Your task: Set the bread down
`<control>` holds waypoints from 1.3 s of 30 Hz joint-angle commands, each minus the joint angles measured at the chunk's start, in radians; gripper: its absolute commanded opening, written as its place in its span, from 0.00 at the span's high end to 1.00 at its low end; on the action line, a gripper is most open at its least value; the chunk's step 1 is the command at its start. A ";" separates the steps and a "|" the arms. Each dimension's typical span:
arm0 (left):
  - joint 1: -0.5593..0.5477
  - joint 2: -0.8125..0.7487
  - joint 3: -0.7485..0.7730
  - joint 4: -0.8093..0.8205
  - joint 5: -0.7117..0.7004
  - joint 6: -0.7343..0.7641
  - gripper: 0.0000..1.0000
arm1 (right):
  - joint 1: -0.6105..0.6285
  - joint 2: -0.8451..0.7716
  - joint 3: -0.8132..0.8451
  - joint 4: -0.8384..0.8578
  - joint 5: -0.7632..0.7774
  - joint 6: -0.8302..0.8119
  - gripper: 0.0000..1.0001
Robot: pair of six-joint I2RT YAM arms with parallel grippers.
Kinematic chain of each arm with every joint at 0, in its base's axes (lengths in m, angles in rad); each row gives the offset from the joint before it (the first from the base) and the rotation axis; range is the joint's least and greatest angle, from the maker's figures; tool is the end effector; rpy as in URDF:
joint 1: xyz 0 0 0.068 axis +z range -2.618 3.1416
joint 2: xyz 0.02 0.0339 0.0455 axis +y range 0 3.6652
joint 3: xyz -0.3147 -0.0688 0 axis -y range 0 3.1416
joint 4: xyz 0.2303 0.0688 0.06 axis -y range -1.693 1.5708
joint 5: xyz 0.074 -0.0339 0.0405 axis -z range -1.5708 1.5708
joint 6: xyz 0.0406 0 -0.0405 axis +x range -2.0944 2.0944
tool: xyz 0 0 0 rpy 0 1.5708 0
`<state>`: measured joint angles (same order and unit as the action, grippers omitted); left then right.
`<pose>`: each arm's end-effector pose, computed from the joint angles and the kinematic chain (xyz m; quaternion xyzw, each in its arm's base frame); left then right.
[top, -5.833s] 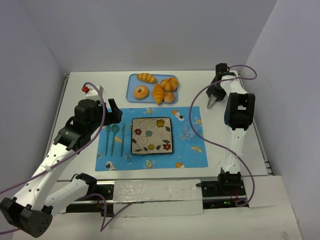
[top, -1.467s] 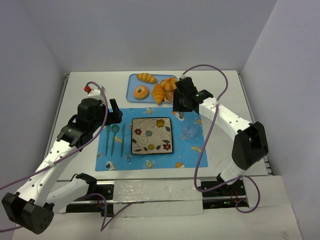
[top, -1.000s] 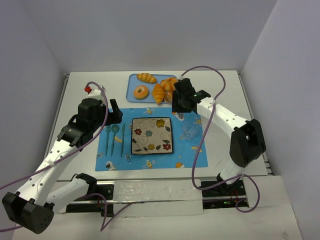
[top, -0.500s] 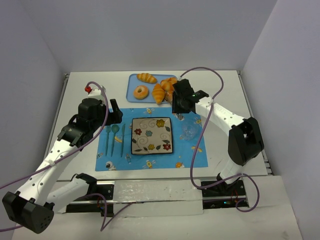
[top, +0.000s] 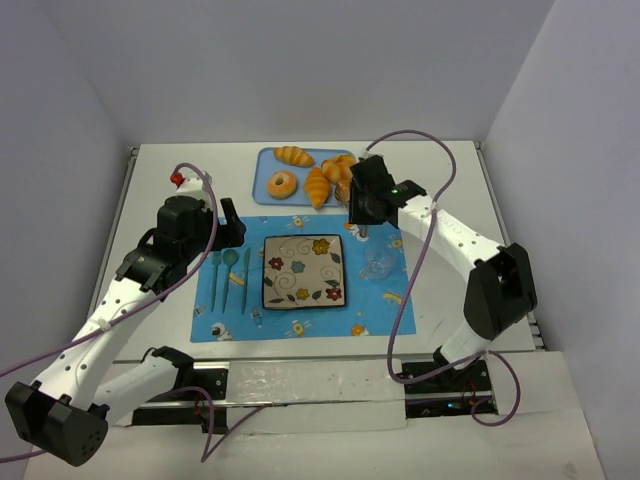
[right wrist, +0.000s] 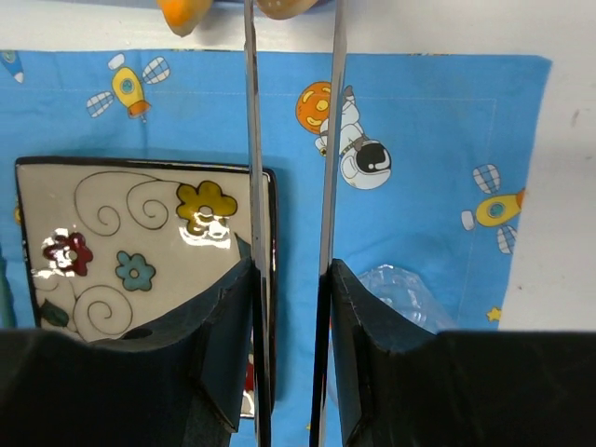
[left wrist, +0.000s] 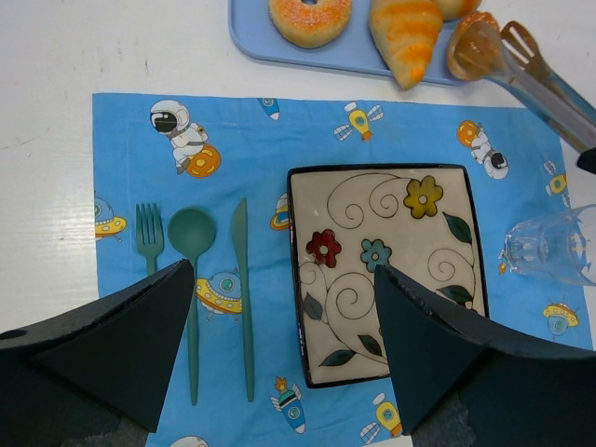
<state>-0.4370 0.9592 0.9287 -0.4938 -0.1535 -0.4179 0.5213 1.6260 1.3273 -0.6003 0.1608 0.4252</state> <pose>0.1568 -0.0664 0.3670 -0.0301 0.8640 -0.1461 0.4809 0.3034 0.1667 0.3280 -0.0188 0.9413 0.0823 0.3270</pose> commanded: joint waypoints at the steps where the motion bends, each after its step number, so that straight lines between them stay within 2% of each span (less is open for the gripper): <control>1: 0.003 0.000 0.004 0.029 -0.003 -0.002 0.12 | 0.011 -0.110 0.021 -0.007 0.049 -0.011 0.96; 11: 0.003 0.004 0.004 0.027 -0.003 -0.004 0.12 | 0.036 -0.215 -0.020 -0.024 -0.003 -0.017 0.99; 26: 0.004 0.013 0.004 0.027 0.006 -0.004 0.12 | 0.258 -0.436 -0.230 -0.026 -0.055 0.033 0.99; 31: 0.003 0.012 0.004 0.027 0.003 -0.005 0.12 | 0.325 -0.468 -0.324 0.010 -0.078 0.073 0.99; 39: 0.003 0.015 0.004 0.027 0.005 -0.005 0.12 | 0.428 -0.457 -0.381 0.020 -0.060 0.115 0.98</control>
<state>-0.4370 0.9722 0.9287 -0.4938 -0.1532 -0.4179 0.9257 1.1866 0.9501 -0.6342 0.0849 0.5087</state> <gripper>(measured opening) 0.882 0.412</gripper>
